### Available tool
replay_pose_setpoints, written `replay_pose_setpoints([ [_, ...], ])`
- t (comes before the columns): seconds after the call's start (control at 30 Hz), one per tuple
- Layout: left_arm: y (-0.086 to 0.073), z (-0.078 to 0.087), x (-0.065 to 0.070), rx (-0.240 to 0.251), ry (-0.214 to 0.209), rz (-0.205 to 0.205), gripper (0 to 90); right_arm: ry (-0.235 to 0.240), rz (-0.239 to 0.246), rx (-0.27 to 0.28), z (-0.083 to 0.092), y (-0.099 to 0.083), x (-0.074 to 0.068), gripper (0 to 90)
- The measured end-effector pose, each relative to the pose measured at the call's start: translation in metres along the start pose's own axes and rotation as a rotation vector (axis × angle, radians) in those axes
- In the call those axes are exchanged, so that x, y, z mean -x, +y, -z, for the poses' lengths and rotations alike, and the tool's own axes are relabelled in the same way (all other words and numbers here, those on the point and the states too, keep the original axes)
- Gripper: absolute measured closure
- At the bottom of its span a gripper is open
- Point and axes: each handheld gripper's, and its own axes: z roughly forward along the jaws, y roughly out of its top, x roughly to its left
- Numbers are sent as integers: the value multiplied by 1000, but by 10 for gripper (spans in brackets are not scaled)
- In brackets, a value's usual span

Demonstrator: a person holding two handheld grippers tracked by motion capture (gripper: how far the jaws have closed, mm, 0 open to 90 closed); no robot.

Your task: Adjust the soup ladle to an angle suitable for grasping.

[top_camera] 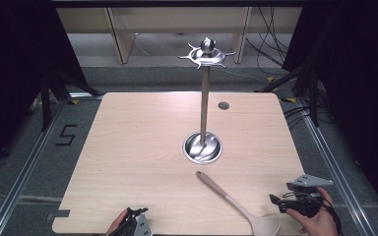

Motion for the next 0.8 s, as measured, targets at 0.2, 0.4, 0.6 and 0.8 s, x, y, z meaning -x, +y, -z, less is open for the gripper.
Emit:
replay_pose_setpoints([
  [0.2, 0, 1, 0, -3, 13, -4, 150, 2, -5, -56, 6, 5, -7, 225],
  [0.4, 0, 0, 0, -4, 10, -2, 150, -1, 38, -77, 9, 10, -9, 246],
  [0.6, 0, 0, -1, -7, 12, -1, 150, -4, 58, -90, 9, 12, -10, 250],
  [0.8, 0, 2, -1, -6, 7, 0, 150, 12, 70, -102, 10, 18, -15, 260],
])
